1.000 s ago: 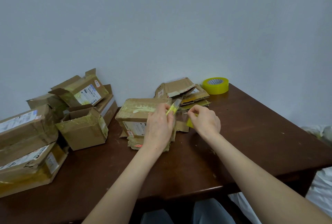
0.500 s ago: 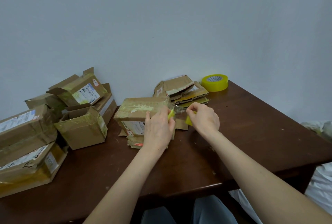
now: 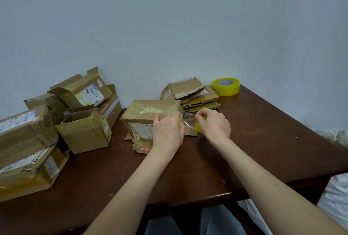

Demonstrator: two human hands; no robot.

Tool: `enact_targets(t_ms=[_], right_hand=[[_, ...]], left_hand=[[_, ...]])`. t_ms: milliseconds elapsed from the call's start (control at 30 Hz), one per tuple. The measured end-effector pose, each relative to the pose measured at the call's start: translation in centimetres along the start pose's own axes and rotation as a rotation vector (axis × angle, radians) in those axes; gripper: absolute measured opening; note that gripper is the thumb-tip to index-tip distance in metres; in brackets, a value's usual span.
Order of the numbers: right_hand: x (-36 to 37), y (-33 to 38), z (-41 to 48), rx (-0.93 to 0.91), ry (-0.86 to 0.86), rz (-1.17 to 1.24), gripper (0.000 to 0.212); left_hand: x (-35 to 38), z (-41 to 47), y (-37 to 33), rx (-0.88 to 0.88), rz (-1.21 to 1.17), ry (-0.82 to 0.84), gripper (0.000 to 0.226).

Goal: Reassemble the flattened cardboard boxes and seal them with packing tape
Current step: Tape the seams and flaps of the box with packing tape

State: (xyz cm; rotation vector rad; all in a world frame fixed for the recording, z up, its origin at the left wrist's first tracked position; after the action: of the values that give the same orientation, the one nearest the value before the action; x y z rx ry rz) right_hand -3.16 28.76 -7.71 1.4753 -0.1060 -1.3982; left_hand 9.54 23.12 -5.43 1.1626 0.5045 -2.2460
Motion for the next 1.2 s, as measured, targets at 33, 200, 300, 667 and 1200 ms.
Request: enact_targets(t_ms=[33, 200, 300, 667, 1200], right_hand=[[0.0, -0.1, 0.0, 0.006, -0.003, 0.012, 0.017], [-0.3, -0.5, 0.4, 0.048, -0.003, 0.082, 0.018], [-0.5, -0.7, 0.6, 0.08, -0.006, 0.141, 0.016], [-3.2, -1.1, 1.5, -0.018, -0.144, 0.435, 0.012], [-7.1, -3.9, 4.5, 0.0, -0.291, 0.357, 0.01]], left_hand=[[0.0, 0.0, 0.1, 0.0, -0.003, -0.001, 0.016], [0.1, -0.2, 0.5, 0.033, -0.009, -0.008, 0.017], [0.2, -0.4, 0.7, 0.047, 0.077, 0.045, 0.023], [0.9, -2.1, 0.6, 0.192, 0.153, -0.12, 0.017], [1.8, 5.0, -5.7, 0.236, -0.357, -0.368, 0.022]])
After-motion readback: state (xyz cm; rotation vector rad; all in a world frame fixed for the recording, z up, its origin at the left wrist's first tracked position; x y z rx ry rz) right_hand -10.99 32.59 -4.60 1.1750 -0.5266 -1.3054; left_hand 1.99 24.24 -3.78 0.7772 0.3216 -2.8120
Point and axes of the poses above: each hand's wrist, its own z-axis towards the middle knuckle, its own x-axis out of the palm, y = z × x, the point moved 3 cm from there along z, towards the middle knuckle, and after that the axes turned 3 degrees about x, right-handed, at the moved point
